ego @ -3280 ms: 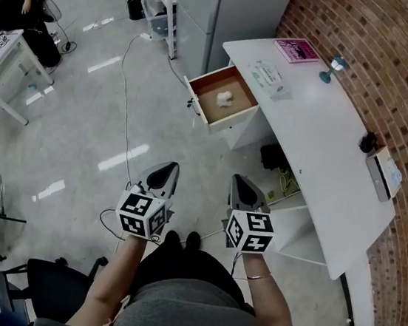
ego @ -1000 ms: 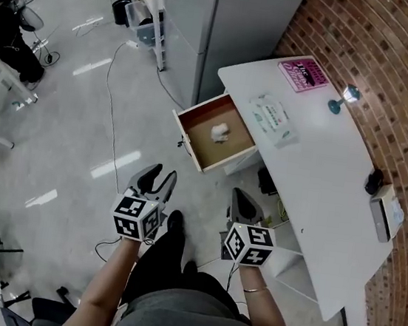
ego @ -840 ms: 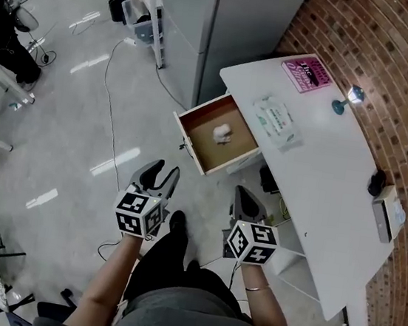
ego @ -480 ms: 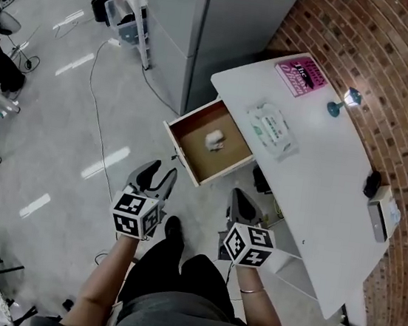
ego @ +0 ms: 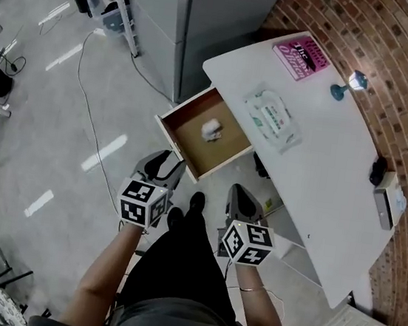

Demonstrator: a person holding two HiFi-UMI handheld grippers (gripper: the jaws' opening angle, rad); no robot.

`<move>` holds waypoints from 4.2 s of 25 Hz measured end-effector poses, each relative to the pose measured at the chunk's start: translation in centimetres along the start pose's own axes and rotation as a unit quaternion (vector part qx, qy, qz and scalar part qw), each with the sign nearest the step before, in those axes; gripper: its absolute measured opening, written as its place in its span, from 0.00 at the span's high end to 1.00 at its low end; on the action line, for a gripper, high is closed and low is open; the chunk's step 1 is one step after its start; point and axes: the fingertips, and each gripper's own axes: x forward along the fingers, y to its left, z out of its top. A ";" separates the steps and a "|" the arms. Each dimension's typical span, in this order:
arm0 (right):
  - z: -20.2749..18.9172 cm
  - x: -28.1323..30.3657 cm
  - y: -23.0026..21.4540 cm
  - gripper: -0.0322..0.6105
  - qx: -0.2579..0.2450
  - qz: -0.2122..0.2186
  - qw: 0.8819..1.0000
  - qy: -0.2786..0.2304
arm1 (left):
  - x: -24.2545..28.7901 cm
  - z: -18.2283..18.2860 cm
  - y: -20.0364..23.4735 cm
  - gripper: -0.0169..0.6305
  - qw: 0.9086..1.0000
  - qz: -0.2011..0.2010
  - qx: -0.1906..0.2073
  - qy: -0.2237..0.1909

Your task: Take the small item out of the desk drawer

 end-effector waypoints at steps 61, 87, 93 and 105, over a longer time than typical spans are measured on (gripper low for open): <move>-11.4 11.3 -9.2 0.94 0.200 -0.063 0.977 0.026 | 28.6 -12.4 6.0 0.60 0.877 -0.018 0.360 0.319; -12.6 12.1 -10.8 0.94 0.216 -0.081 0.973 0.026 | 33.5 -16.3 8.2 0.67 0.863 0.002 0.369 0.344; -12.9 11.9 -10.2 0.94 0.213 -0.075 0.973 0.038 | 32.3 -16.2 7.2 0.69 0.863 -0.006 0.373 0.341; -11.1 10.6 -10.2 0.94 0.205 -0.074 0.975 0.036 | 28.2 -13.8 4.9 0.69 0.865 -0.011 0.379 0.328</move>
